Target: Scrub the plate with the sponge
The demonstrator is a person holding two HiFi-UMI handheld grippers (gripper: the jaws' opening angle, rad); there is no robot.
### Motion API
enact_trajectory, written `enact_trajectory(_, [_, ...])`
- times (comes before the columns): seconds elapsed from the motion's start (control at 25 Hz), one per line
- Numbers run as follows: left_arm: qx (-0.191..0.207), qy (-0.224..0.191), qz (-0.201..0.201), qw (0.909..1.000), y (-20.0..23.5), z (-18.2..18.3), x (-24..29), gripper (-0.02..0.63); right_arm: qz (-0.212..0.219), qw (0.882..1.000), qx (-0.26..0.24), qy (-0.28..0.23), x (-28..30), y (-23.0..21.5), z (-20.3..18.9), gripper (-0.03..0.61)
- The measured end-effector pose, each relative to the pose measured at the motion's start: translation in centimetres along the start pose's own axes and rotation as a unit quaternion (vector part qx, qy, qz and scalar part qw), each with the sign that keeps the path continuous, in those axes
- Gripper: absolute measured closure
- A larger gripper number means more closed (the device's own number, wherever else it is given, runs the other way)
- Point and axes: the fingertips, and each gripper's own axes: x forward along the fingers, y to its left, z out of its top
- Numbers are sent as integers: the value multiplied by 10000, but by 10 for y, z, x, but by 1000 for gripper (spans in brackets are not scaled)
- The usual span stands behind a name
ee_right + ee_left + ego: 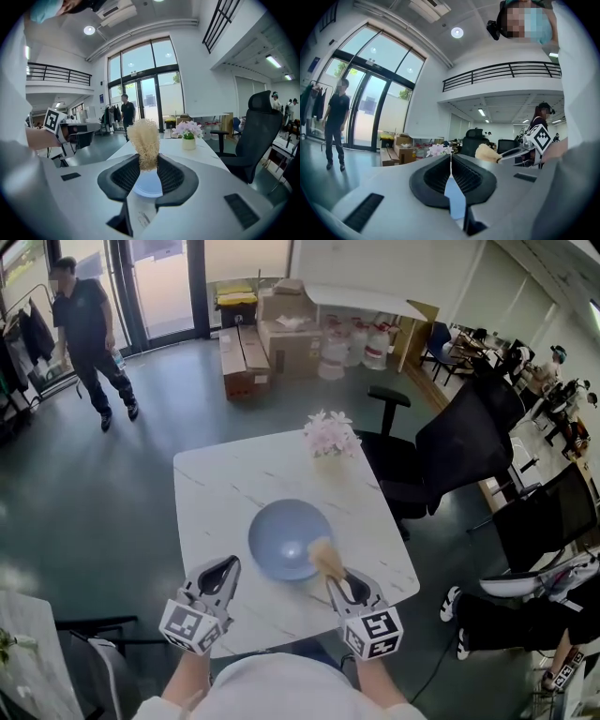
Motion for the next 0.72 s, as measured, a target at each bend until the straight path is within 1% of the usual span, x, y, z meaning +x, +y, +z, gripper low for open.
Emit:
enact_trajectory(0.44, [-51,-21,383,9993,14,-2,41,580,427,9990,-133,70,34,-34,14,459])
enact_trajectory(0.6, [-56,19,392,9992,18,-8,54,580,524,9984,-164,92,42,-40,16,459])
enact_trajectory(0.72, [42,57,281,9996,17,-14,63,580,566,9982,-173,116,45,-43,17,459])
